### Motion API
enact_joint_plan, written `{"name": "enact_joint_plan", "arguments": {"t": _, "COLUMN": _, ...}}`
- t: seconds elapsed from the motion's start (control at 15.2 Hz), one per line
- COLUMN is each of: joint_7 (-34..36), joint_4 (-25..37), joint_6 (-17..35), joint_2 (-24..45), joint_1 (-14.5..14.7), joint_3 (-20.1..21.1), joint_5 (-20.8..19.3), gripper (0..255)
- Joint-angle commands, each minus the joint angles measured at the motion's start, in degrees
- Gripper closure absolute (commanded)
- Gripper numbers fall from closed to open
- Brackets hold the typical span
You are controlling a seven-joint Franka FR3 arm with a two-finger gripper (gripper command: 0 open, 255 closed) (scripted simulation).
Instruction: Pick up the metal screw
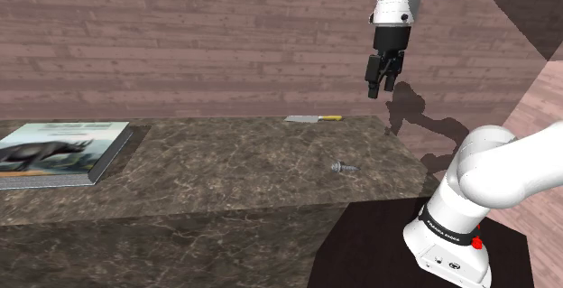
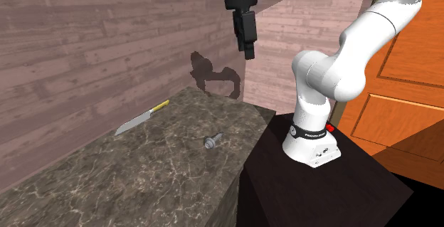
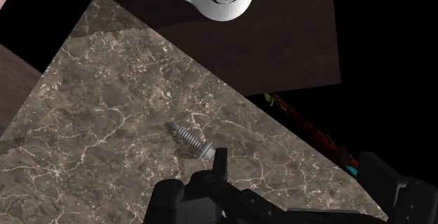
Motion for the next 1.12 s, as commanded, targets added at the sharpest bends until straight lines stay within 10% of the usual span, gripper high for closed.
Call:
{"name": "enact_joint_plan", "arguments": {"t": 0.0, "joint_7": 0.0, "joint_4": 0.0, "joint_6": 0.0, "joint_2": 0.0, "joint_1": 0.0, "joint_3": 0.0, "joint_5": 0.0, "gripper": 0}}
{"name": "enact_joint_plan", "arguments": {"t": 1.06, "joint_7": -19.51, "joint_4": -18.42, "joint_6": 33.38, "joint_2": 15.13, "joint_1": 0.41, "joint_3": -9.5, "joint_5": -6.45, "gripper": 0}}
